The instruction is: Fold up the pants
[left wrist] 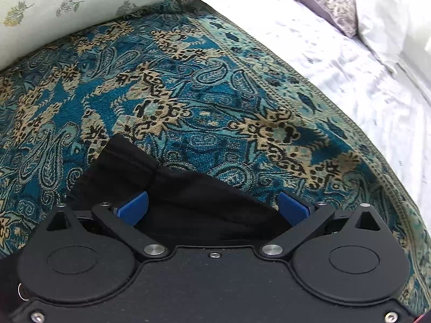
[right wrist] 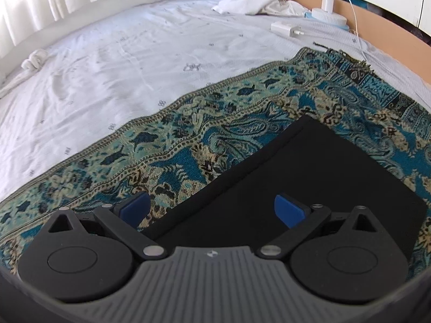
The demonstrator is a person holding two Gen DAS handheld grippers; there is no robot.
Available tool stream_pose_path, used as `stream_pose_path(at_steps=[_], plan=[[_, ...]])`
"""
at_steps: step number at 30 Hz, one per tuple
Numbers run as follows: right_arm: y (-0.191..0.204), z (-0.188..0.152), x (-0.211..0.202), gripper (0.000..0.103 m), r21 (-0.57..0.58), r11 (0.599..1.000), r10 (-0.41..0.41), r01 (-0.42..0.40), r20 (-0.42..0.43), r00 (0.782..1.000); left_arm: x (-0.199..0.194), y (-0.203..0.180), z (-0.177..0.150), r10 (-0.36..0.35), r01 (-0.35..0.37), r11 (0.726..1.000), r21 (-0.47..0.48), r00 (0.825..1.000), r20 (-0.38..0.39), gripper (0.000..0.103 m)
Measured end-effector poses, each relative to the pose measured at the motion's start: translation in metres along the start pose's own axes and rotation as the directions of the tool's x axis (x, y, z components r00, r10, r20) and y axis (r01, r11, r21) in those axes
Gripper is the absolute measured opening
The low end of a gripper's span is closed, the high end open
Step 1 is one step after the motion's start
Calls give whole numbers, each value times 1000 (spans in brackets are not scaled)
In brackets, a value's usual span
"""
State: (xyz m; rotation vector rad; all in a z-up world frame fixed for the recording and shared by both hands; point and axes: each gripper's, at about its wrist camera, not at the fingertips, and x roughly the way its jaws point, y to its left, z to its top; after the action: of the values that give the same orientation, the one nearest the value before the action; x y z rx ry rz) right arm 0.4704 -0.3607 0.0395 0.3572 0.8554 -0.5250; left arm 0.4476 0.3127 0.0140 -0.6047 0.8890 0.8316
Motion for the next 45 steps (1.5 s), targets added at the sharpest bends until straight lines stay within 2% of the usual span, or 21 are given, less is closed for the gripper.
stream_pose_path(at_steps=[8, 13, 16, 17, 18, 19, 20, 21, 22, 24, 30, 37, 45], plan=[[12, -6, 29, 103, -45, 994, -102, 101, -34, 994, 5, 0, 6, 31, -32, 997, -72, 999, -20, 103], [12, -10, 29, 95, -80, 993, -89, 88, -13, 996, 7, -8, -1, 65, -65, 998, -7, 998, 0, 102], [11, -9, 27, 87, -77, 994, -80, 79, -12, 997, 6, -17, -13, 107, -110, 993, 43, 992, 61, 100], [10, -8, 26, 79, -77, 994, -79, 78, -9, 997, 5, -19, -17, 114, -119, 992, 46, 990, 85, 94], [10, -8, 24, 69, -77, 994, -79, 78, -5, 997, 2, -20, -20, 115, -121, 991, 49, 987, 109, 81], [10, -7, 21, 61, -78, 994, -81, 81, -1, 997, -1, -21, -23, 115, -124, 991, 58, 984, 135, 73], [10, -7, 19, 39, -81, 992, -100, 100, 3, 995, -5, -23, -26, 112, -125, 989, 74, 980, 163, 49], [9, -6, 17, 27, -78, 992, -101, 101, 3, 995, -9, -25, -29, 98, -118, 988, 98, 977, 188, 20], [6, -5, 15, 24, -71, 993, -90, 90, -3, 996, -13, -26, -31, 84, -109, 987, 119, 977, 196, 9], [-1, -4, 11, 13, -52, 996, -74, 73, -12, 997, -18, -23, -32, 76, -99, 989, 112, 978, 192, 3], [-31, 0, -15, 6, 43, 999, 20, -20, -2, 1000, -40, -2, -32, 26, -44, 995, 89, 980, 198, 1], [-72, 0, -55, 4, 97, 991, 89, -92, 36, 995, -75, 24, -31, -31, 10, 994, 109, 981, 192, 1], [-118, -13, -90, 4, 134, 980, 141, -147, 53, 989, -108, 59, -48, -123, 99, 985, 144, 977, 172, 1]])
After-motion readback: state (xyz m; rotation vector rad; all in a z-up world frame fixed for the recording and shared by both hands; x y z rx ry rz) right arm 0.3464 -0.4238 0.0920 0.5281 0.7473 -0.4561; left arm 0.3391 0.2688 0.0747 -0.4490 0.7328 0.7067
